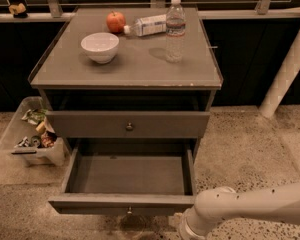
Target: Close middle drawer
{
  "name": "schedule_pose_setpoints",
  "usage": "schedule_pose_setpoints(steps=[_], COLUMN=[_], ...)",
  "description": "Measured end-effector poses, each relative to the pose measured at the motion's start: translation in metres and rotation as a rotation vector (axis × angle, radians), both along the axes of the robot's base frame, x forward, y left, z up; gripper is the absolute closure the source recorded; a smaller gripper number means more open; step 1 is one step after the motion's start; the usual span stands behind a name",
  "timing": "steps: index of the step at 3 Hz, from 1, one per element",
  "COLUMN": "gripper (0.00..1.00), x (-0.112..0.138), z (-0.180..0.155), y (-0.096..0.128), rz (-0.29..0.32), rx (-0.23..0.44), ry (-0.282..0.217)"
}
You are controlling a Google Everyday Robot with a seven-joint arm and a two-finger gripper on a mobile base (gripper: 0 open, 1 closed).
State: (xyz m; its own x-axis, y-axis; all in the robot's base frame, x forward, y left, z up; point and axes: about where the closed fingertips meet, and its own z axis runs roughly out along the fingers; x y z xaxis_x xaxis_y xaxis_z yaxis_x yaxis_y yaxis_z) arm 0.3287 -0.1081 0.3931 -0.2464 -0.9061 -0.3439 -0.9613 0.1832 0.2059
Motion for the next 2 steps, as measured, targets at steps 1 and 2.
schedule_pose_setpoints(steps=[1, 2], gripper=[0.00, 0.00], x=[0.034, 0.062], z=[0.002, -0.006], y=[0.002, 0.004], rz=[-0.020, -0.051], rx=[-0.018, -0.045], ry=[-0.051, -0.055])
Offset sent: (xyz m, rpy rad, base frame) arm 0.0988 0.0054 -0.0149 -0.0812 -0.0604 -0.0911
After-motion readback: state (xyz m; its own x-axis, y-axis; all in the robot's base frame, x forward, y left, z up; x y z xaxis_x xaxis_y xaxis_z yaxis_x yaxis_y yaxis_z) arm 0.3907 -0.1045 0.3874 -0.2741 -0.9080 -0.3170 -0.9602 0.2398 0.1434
